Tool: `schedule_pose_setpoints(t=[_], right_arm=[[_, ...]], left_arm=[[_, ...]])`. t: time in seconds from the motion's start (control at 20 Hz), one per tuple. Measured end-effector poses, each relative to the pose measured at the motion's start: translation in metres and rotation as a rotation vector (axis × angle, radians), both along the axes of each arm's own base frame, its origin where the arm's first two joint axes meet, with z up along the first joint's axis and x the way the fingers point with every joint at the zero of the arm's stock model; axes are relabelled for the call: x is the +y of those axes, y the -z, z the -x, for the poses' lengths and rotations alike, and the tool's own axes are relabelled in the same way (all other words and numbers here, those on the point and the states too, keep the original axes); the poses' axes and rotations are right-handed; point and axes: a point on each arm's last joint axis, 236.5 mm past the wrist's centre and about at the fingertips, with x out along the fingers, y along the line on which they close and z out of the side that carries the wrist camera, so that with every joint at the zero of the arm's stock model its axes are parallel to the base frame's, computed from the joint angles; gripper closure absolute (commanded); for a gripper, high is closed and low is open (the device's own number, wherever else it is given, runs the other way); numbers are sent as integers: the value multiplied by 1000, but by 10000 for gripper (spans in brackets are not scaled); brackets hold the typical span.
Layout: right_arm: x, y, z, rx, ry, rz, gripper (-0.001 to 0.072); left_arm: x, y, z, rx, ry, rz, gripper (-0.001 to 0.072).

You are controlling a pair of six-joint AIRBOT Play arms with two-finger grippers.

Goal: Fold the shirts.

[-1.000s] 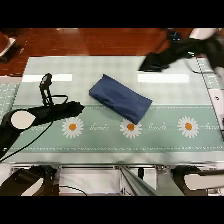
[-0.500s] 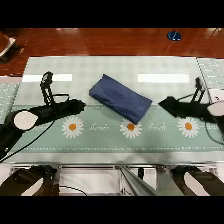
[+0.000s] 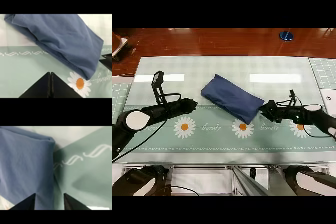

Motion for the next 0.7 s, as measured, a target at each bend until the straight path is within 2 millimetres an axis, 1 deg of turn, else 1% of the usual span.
schedule_pose_setpoints(t=[0.1,0.15,0.2,0.25,0.3,0.35,0.4,0.45,0.5,0.6,0.7], right_arm=[[21,4,-3,16,-70,-29,307],[32,4,-6,16,-106,-38,332],[42,5,-10,16,-140,-43,440],[51,6,-14,11,-178,-37,657],[60,4,-19,0,-209,-39,676],[67,-2,-26,-22,-242,-38,676],[73,-8,-34,-51,-276,-33,676],[78,-20,-43,-89,-312,-31,676],[83,-33,-53,-129,-348,-25,677],[88,-65,-73,-215,-426,7,676],[86,-100,-94,-291,-482,69,677]], left_arm=[[0,0,0,-1,0,0,693],[0,0,0,-1,0,0,693],[0,0,0,-1,0,0,693],[0,0,0,-1,0,0,693],[0,0,0,-1,0,0,693],[0,0,0,0,0,0,693],[0,0,0,0,0,0,693],[0,0,0,0,0,0,693],[0,0,0,0,0,0,693],[0,0,0,-1,0,0,693],[0,0,0,1,-1,0,693]])
